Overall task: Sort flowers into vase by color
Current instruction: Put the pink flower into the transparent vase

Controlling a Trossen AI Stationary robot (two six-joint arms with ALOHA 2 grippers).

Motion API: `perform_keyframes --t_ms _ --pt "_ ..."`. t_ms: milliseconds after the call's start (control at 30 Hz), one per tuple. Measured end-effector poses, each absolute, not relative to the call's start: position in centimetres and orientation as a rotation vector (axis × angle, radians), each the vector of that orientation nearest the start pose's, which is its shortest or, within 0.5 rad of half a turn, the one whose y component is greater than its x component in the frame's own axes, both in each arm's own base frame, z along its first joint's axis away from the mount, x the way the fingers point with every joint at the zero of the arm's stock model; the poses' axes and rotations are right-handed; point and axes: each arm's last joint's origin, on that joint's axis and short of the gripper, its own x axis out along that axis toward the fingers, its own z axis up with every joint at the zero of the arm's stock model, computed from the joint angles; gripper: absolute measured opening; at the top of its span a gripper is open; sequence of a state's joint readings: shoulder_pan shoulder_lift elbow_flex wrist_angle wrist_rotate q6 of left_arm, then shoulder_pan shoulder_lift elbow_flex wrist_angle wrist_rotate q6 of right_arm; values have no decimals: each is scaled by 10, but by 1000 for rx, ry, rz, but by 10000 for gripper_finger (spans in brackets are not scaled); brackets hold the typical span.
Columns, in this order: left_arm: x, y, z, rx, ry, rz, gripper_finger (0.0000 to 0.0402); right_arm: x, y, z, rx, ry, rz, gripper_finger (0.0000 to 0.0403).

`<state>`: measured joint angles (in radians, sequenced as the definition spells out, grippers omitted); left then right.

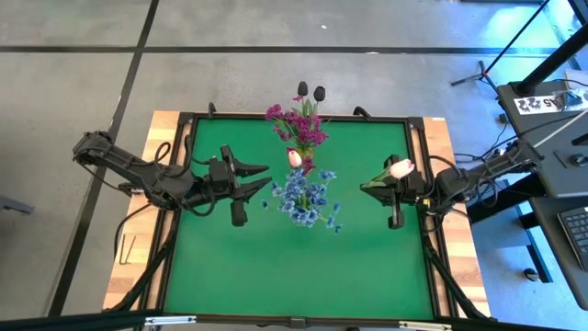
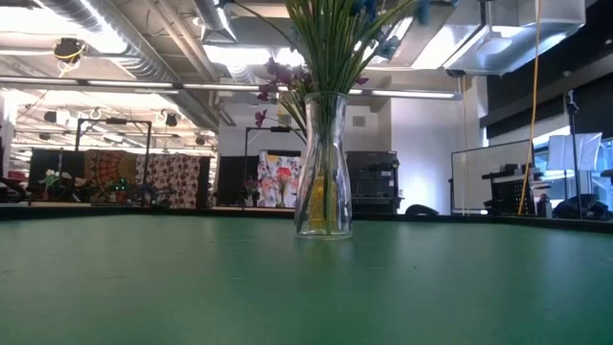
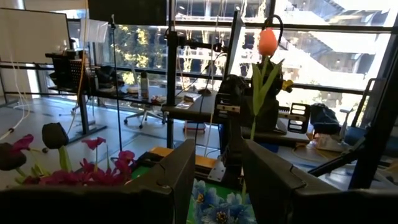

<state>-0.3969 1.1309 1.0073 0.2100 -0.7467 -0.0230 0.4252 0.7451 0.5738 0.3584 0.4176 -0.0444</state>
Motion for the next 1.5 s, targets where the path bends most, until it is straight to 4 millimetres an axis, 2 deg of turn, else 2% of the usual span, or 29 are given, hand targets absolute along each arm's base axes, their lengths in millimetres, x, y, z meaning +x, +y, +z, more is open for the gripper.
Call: perform_keyframes --t_ms 233,567,800,1067,1500 --pt "235 -77 379 -71 -77 349 128 182 71 304 -26 -177 43 0" --pt "237 -76 376 -79 -51 355 128 210 82 283 -149 -127 7 0" --pt "239 -72 372 -106 -27 369 128 225 72 270 -164 -69 -36 0" --pt "239 -71 372 -107 -28 369 128 239 62 254 -102 4 48 0" --pt "239 -71 371 -103 -21 370 128 259 60 222 -35 142 93 0"
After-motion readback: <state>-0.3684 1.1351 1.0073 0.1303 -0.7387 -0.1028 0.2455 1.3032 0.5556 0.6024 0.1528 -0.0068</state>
